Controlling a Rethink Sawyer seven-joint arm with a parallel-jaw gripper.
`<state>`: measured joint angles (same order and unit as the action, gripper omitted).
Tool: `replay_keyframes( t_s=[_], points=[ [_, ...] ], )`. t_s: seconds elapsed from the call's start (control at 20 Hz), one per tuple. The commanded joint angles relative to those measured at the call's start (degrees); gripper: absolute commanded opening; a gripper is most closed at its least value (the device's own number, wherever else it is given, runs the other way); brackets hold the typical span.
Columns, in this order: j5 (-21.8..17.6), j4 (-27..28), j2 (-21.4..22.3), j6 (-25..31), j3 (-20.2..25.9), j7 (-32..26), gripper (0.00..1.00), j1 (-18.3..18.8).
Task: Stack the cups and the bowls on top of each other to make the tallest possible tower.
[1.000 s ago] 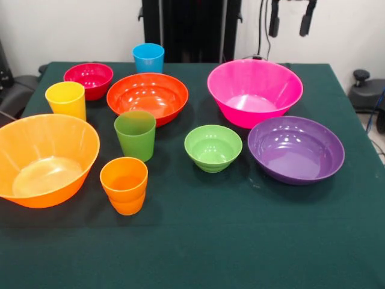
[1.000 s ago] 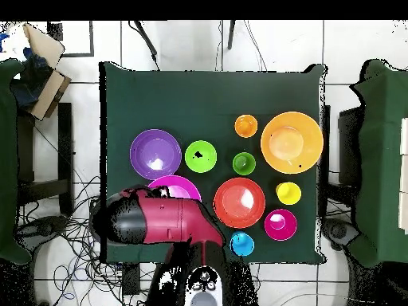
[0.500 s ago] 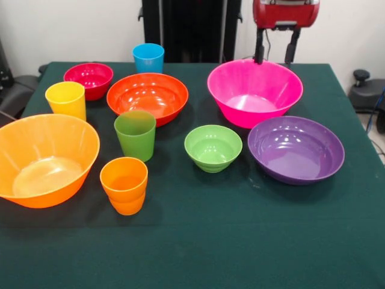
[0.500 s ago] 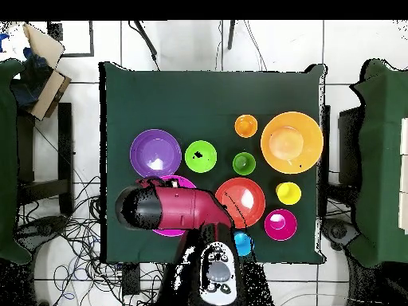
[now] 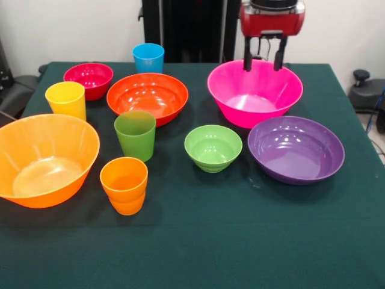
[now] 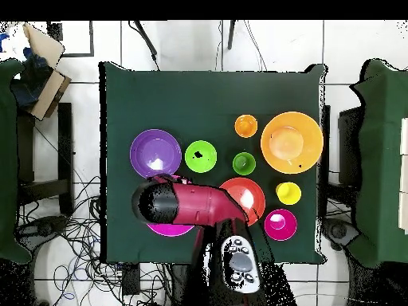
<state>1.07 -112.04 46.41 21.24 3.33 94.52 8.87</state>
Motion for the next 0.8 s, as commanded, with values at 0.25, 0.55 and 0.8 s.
replay_keyframes(
  t_s=[0.25,0.55,0.8],
  points=[
    [-5.77,2.2,-3.44,0.12,3.94,1.3,1.0,4.05],
    [-5.27,7.05,-2.35,7.66,3.07,1.82,1.0,1.84],
    [-5.32,9.43,-2.52,10.34,3.99,0.09,1.0,2.85]
  ],
)
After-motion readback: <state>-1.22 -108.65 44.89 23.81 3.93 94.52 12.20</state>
